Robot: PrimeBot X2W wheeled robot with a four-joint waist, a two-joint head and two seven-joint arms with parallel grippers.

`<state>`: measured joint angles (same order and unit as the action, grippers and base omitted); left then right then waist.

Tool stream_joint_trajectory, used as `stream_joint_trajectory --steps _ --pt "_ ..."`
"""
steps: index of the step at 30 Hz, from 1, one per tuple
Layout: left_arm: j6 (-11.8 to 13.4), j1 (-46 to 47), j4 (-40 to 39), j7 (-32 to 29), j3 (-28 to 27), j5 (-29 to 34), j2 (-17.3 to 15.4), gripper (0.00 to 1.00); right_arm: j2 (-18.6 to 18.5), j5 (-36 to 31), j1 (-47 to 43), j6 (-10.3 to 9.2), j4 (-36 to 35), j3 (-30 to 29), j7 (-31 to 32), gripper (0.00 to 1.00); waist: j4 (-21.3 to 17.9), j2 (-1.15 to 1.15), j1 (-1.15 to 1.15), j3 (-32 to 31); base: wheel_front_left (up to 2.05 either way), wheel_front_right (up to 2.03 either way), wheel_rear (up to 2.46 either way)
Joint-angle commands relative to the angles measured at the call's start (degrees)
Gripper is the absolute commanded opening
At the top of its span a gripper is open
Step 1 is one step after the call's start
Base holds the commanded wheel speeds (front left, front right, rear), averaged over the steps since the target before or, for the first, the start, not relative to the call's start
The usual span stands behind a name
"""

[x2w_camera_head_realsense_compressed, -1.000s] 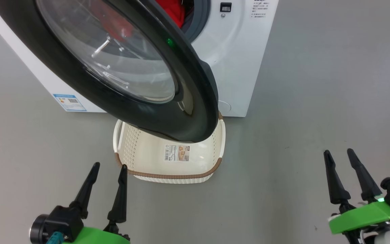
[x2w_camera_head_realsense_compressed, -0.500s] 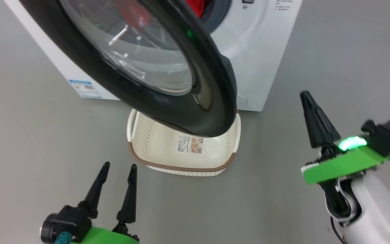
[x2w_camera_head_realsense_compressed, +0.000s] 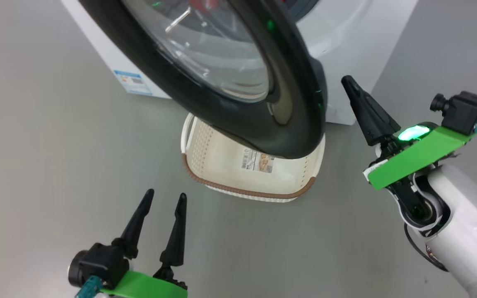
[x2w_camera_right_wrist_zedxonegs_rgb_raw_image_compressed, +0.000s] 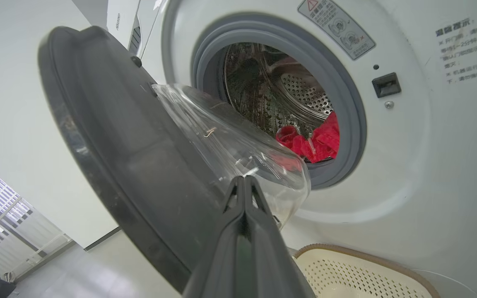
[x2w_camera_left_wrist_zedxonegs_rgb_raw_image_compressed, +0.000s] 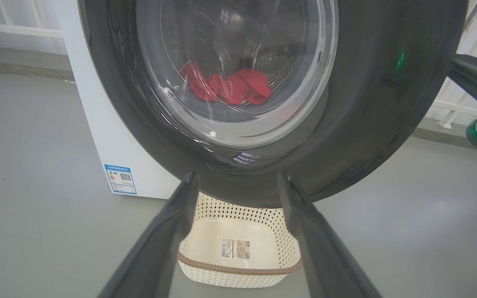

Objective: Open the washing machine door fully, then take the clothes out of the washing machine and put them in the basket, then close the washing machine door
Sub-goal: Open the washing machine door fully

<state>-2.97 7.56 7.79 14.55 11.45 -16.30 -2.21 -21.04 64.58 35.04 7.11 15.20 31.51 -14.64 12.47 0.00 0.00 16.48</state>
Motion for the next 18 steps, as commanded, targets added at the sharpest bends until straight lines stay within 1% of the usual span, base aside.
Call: stream_joint_trajectory --steps 1,4,8,14,18 --pt "0.50 1.42 -1.60 0.45 -1.22 -0.74 -0.66 1.00 -0.93 2.66 1.47 0.37 -1.21 2.59 -0.36 0.00 1.50 0.00 0.00 1.46 0.00 0.00 0.00" --pt "0.79 1.98 -1.76 0.45 -0.35 -1.38 -0.66 1.00 -3.48 8.19 4.01 0.37 -1.44 6.54 0.56 0.00 2.38 0.00 0.00 2.33 0.00 0.00 0.00" --pt "1.42 2.62 -1.84 0.45 0.31 -2.29 -0.66 1.00 -6.17 13.17 6.80 0.37 -1.71 10.35 1.42 0.00 3.41 0.00 0.00 3.03 0.00 0.00 0.00" --pt "1.80 2.66 -1.82 0.45 1.15 -2.97 -0.66 1.00 -8.12 19.37 8.35 0.37 -3.05 14.76 4.31 0.00 4.72 0.00 0.00 2.65 0.00 0.00 0.00" --pt "2.04 2.15 -1.60 0.45 1.39 -3.19 -0.66 1.00 -8.48 21.13 8.02 0.37 -4.34 17.74 5.81 0.00 5.39 0.00 0.00 1.64 0.00 0.00 0.00"
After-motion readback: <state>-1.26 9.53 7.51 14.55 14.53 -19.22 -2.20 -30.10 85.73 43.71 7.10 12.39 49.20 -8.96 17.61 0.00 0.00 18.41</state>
